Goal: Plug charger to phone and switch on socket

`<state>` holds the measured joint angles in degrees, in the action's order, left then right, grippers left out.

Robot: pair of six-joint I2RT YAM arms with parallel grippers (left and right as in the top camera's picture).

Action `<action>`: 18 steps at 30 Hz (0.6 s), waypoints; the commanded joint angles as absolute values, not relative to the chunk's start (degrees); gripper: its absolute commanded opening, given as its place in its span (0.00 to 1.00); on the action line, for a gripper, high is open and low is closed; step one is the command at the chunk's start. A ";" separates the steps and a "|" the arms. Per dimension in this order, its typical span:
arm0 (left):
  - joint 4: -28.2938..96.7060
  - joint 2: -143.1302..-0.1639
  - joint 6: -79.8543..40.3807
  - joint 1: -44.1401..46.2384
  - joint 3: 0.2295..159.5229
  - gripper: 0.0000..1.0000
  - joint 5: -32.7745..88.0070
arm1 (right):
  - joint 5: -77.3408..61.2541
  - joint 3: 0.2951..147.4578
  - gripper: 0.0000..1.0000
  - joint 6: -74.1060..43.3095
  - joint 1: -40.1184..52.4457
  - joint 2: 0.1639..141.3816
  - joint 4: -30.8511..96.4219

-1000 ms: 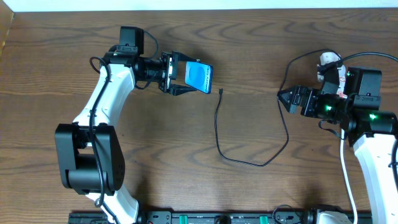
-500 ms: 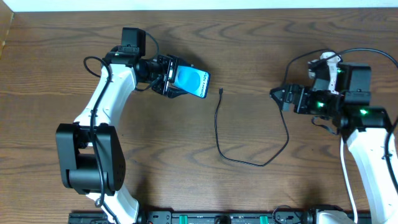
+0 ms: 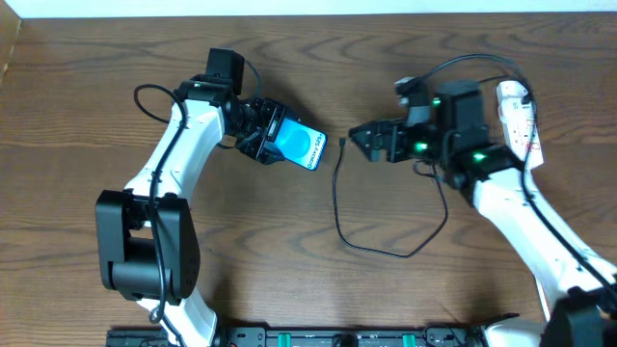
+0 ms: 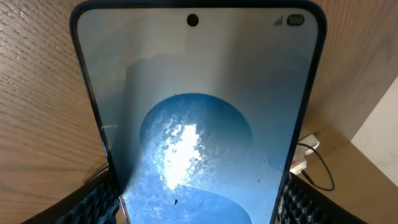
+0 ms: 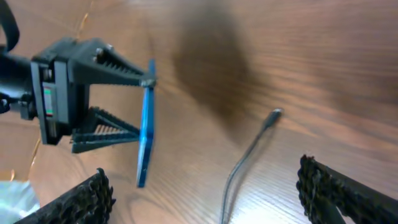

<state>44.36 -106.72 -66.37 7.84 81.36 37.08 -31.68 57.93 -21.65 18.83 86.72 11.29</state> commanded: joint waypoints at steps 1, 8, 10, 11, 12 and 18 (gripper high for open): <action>44.84 -104.79 -65.63 7.86 82.63 0.56 37.06 | -32.10 58.76 0.91 -26.94 22.74 90.06 7.25; 44.93 -104.79 -65.63 7.86 82.63 0.56 38.37 | -31.09 58.76 0.80 -33.08 27.49 93.32 1.63; 44.95 -104.79 -65.60 7.86 82.63 0.56 39.22 | -30.57 58.76 0.74 -35.27 28.82 95.20 0.84; 44.95 -104.79 -65.63 7.86 82.63 0.56 39.68 | -30.55 58.76 0.72 -36.07 29.39 95.94 0.12; 44.95 -104.79 -65.63 7.86 82.63 0.56 39.94 | -30.55 58.76 0.70 -36.67 30.00 96.66 -0.95; 44.95 -104.79 -65.60 7.86 82.63 0.56 41.60 | -27.94 58.76 0.59 -40.45 33.17 100.51 -7.60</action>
<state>44.84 -106.72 -66.02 7.84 81.36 38.89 -29.89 58.02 -37.28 31.75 98.85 -5.74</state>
